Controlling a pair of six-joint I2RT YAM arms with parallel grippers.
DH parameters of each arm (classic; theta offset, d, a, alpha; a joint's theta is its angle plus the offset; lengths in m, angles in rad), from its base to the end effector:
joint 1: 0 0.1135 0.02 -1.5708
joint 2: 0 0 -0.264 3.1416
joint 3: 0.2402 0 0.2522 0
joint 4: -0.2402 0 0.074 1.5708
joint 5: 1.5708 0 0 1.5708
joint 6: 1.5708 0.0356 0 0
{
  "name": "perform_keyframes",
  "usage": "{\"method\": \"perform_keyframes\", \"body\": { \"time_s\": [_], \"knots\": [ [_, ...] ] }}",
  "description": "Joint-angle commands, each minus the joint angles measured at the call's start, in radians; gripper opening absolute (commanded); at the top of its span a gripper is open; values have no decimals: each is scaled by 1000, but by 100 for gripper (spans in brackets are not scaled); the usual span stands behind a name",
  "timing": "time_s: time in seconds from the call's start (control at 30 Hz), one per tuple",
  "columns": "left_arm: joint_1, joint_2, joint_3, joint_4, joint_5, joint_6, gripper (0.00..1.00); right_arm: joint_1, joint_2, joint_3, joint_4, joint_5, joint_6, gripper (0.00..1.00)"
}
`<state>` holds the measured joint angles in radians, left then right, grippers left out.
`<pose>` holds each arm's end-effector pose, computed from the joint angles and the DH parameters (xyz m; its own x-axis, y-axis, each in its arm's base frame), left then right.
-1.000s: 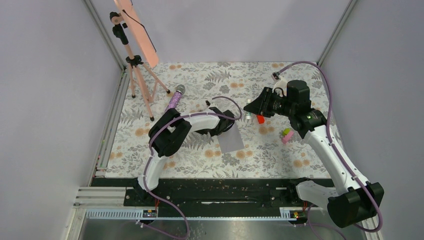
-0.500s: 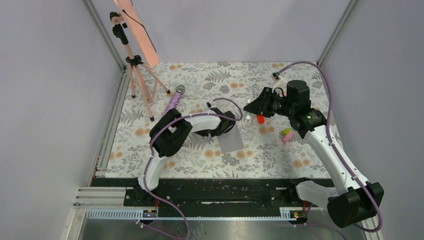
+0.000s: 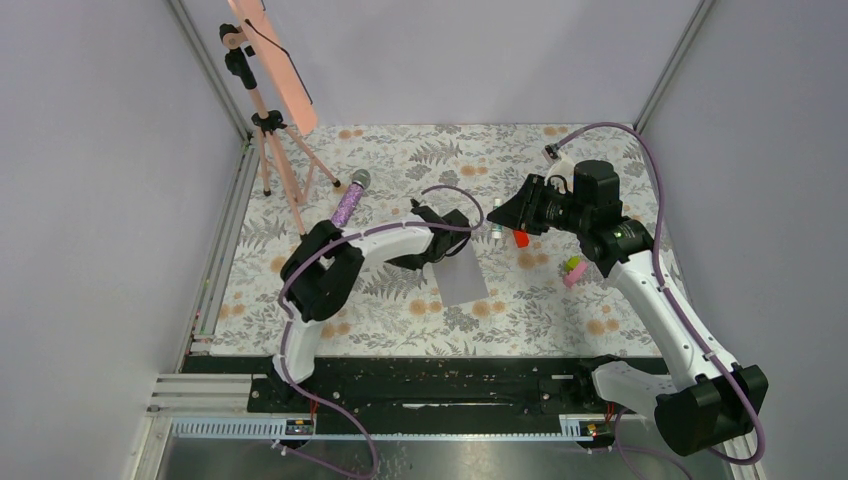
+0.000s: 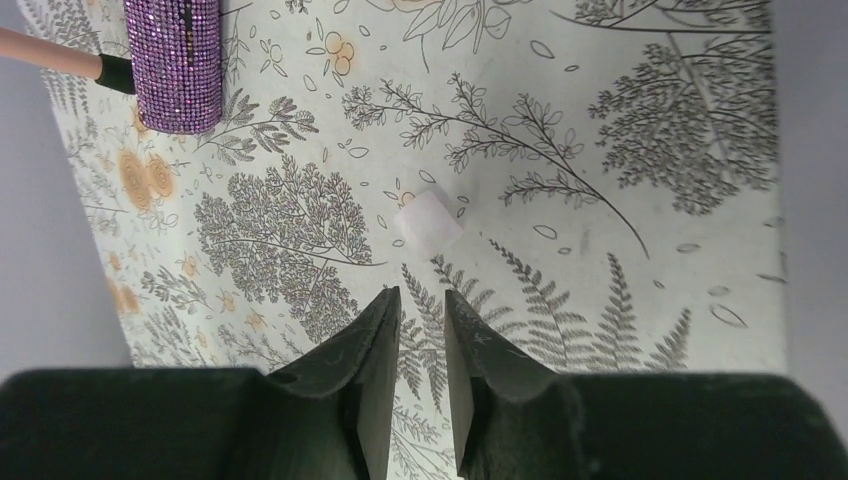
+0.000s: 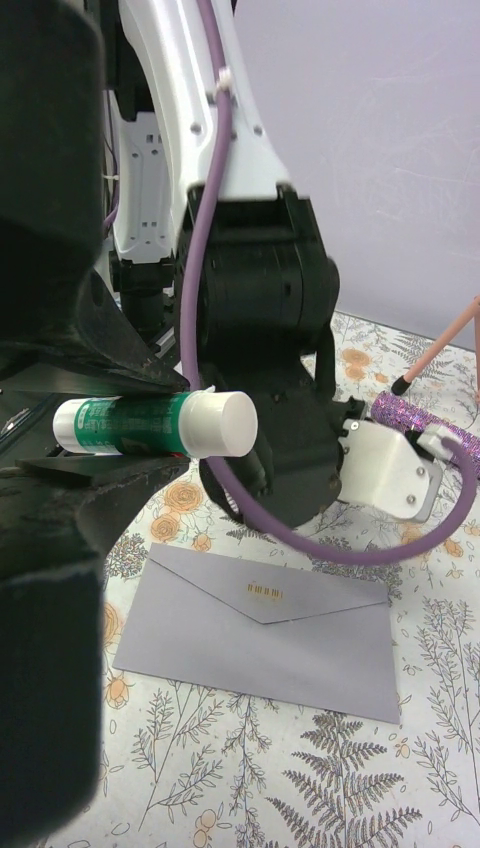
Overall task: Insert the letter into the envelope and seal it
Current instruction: Adjust the solid glue cap at the center of the board, then pick up the solid glue cap from the center of the board.
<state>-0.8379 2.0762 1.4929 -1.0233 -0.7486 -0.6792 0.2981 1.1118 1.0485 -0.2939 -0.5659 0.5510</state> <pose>0.2734 -0.2675 0.1596 -0.8725 0.2814 -0.3994 0.0164 0.8339 0.5517 0.2322 0.0913 0.3582 -0.6659 0.2577 -0.7001 -0.4453 0.6155 0.6502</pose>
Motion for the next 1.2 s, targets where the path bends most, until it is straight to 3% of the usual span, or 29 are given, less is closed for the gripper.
{"method": "perform_keyframes", "body": {
  "time_s": [0.0, 0.1, 0.27, 0.37, 0.5, 1.17],
  "knots": [
    [-4, -116, 24, 4, 89, -24, 25, -2, -20, 5, 40, -7, 1, 0],
    [6, -146, 32, 10, 143, -37, 27, -2, -18, 5, 39, -6, 1, 0],
    [67, -176, 1, 72, 280, -105, 48, -2, -21, 3, 39, -8, 0, 0],
    [140, -229, -96, 181, 423, -162, 51, -2, -27, 0, 39, -10, -3, 0],
    [214, -283, -199, 281, 544, -212, 52, -2, -29, -5, 40, -14, -3, 0],
    [340, -336, -339, 440, 601, -288, 50, -2, -27, -9, 38, -32, -6, 0]
  ]
}}
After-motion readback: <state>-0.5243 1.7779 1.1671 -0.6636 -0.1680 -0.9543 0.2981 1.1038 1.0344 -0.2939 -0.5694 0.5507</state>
